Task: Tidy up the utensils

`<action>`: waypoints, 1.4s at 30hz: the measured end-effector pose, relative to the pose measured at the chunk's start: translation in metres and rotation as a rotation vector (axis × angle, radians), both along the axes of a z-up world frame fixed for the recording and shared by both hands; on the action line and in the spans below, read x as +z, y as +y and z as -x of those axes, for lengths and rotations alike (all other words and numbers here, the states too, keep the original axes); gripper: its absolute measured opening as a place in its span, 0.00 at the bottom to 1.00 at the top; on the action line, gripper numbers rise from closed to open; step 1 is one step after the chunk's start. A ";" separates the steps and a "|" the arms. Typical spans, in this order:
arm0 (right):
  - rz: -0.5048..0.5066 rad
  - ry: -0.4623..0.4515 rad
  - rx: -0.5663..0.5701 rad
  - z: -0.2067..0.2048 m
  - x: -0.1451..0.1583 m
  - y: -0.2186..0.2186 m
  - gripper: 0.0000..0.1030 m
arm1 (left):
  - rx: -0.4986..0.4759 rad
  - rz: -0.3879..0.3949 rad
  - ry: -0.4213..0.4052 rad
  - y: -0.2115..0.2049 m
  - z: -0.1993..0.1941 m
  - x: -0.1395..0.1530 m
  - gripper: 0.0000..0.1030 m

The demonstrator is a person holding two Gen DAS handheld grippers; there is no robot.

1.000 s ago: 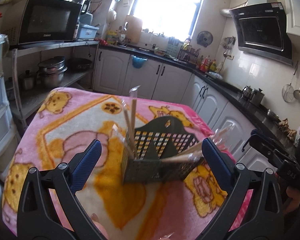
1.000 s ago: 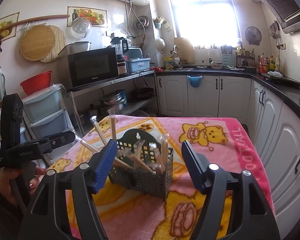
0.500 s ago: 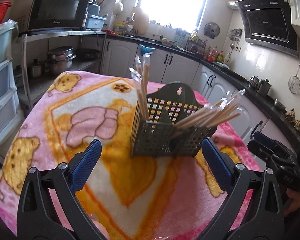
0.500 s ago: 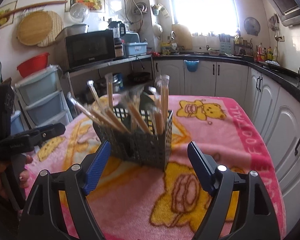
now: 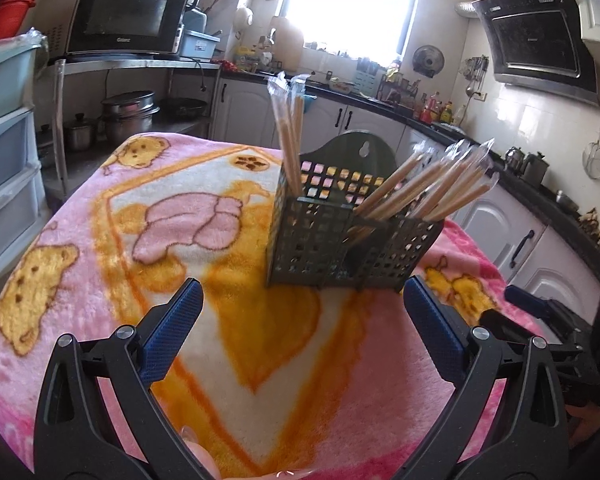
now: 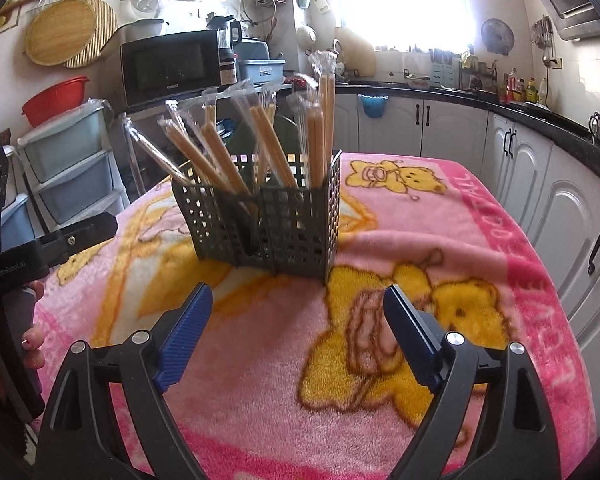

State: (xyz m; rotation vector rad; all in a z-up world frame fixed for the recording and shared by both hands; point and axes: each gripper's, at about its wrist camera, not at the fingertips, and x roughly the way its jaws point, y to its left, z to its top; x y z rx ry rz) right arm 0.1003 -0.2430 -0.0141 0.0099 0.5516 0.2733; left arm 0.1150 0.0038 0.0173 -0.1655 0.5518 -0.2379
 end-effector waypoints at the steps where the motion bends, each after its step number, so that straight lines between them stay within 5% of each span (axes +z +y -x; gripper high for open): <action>1: 0.002 -0.008 -0.005 0.001 -0.001 0.001 0.85 | 0.023 -0.019 0.002 -0.001 0.001 -0.003 0.90; 18: 0.007 -0.324 -0.029 0.044 0.008 0.010 0.94 | 0.053 -0.073 -0.154 -0.012 0.025 -0.015 0.90; 32: 0.005 -0.372 -0.064 0.052 0.003 0.015 0.94 | 0.093 -0.087 -0.266 -0.011 0.038 -0.009 0.90; 42: -0.002 -0.376 -0.073 0.054 0.004 0.015 0.94 | 0.094 -0.102 -0.273 -0.013 0.039 -0.011 0.90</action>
